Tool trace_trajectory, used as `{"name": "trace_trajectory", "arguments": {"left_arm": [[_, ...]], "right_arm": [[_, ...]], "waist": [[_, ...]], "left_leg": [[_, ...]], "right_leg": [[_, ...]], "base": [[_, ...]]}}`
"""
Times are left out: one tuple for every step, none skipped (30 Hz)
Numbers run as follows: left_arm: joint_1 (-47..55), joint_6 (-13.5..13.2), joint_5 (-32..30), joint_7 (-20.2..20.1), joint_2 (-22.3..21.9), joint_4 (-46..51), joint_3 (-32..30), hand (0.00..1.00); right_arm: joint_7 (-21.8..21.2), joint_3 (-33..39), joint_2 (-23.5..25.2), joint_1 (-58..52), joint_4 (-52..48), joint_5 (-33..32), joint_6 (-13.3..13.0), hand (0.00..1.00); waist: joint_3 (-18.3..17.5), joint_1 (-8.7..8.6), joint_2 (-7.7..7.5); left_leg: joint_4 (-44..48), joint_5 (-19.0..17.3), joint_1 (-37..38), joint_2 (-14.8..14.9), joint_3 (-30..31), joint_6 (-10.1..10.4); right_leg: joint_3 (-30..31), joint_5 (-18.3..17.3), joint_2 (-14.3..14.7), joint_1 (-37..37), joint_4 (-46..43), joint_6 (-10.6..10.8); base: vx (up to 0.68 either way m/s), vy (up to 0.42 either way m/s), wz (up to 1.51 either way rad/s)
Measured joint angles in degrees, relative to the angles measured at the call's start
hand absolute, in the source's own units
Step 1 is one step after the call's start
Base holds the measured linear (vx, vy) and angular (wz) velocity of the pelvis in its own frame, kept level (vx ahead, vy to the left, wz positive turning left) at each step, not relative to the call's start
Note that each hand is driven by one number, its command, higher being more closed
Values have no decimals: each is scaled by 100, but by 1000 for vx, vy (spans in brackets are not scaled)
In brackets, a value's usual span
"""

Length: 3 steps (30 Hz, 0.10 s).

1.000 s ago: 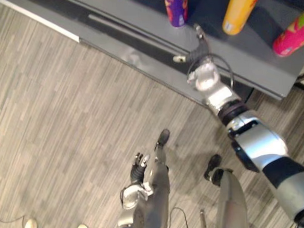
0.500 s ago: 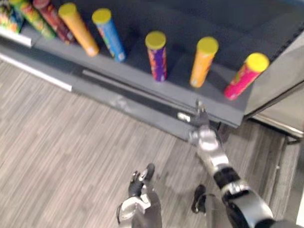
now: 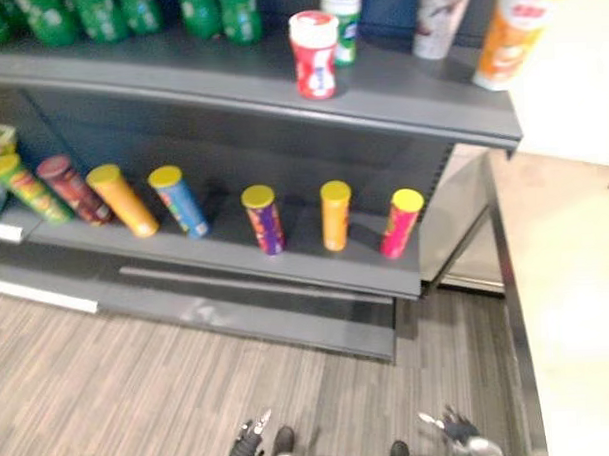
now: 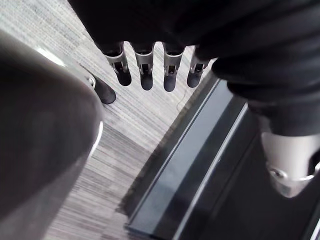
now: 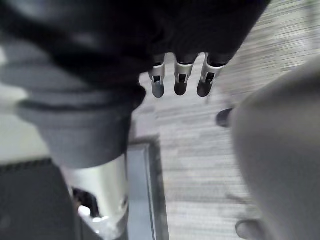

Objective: Put the gum and the chips on the shelf.

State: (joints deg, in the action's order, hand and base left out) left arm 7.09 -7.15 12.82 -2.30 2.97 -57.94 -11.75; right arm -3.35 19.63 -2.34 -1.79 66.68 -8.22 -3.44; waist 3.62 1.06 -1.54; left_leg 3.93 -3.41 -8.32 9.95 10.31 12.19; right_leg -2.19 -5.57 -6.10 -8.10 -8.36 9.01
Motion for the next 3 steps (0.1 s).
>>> {"name": "trace_trajectory", "arguments": {"left_arm": [[-28, 30, -169, -25, -2, -87, -33, 0], [-36, 44, -302, -30, 5, -138, -59, 0], [-27, 64, -372, -28, 3, -163, -65, 0]], "right_arm": [[177, 373, 11, -60, 8, 63, 50, 0], [326, 630, 20, -94, 25, 153, 114, 0], [460, 845, 64, -141, 83, 156, 176, 0]], "waist": [[-12, -87, 17], [-35, -163, 28], [-49, -221, 33]], "left_leg": [[-6, -25, 58, 8, -93, -23], [-14, -43, 102, 15, -174, -31], [-31, -56, 164, 14, -217, -35]], "right_leg": [[107, 91, 19, 53, 135, 7], [169, 166, 24, 98, 254, 6], [220, 208, 24, 165, 358, 27]], "base": [[31, 44, -42], [41, 39, -42], [32, 25, -22]]}}
